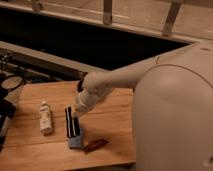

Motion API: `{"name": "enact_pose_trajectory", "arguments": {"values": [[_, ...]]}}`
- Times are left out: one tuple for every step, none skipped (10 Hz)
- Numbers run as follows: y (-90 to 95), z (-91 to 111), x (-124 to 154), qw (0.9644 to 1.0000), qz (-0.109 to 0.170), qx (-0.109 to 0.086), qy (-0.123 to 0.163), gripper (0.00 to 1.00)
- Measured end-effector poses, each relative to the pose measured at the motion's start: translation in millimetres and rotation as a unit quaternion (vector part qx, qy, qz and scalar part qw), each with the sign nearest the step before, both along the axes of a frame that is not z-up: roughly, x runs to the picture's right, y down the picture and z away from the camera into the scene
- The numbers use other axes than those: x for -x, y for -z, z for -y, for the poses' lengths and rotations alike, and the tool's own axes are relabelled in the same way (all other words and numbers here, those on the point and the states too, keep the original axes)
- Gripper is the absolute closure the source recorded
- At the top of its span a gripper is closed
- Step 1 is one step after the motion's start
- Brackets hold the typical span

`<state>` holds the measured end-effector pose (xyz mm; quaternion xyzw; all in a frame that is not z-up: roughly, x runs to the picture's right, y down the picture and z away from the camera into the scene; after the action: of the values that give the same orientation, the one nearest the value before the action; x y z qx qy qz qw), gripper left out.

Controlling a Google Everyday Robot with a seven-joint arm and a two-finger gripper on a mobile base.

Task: Place the eraser on the white sponge

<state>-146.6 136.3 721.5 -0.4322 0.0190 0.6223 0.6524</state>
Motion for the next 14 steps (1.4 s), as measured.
{"name": "enact_pose_trajectory", "arguments": {"values": [[1.4,-6.2,-1.0,1.0000,-0.002,0.007,0.002,1.00],[1.0,-7.1,-1.0,1.0000,0.000,0.006,0.008,1.00],[-1.9,-7.0,3.8,0.9999,0.004,0.003,0.016,1.00],[-4.6,-7.1,15.6,0.9997,0.008,0.003,0.022,1.00],[-7.3,-6.9,21.5,0.9997,0.005,0.005,0.022,1.00],[-10.2,-8.1,23.5,0.9997,0.003,0.007,0.022,1.00],[-12.2,-12.0,20.7,0.9997,0.001,0.009,0.024,1.00],[-13.7,-15.5,15.4,0.9996,0.000,0.008,0.027,1.00],[-14.5,-17.8,12.1,0.9995,-0.001,0.009,0.029,1.00],[-15.3,-19.6,11.2,0.9995,-0.001,0.010,0.031,1.00],[-17.6,-21.1,15.6,0.9993,-0.002,0.013,0.034,1.00],[-20.4,-21.3,21.8,0.9992,-0.001,0.014,0.036,1.00],[-22.7,-22.6,26.5,0.9992,-0.001,0.014,0.038,1.00],[-24.5,-24.5,24.5,0.9991,-0.002,0.014,0.039,1.00]]}}
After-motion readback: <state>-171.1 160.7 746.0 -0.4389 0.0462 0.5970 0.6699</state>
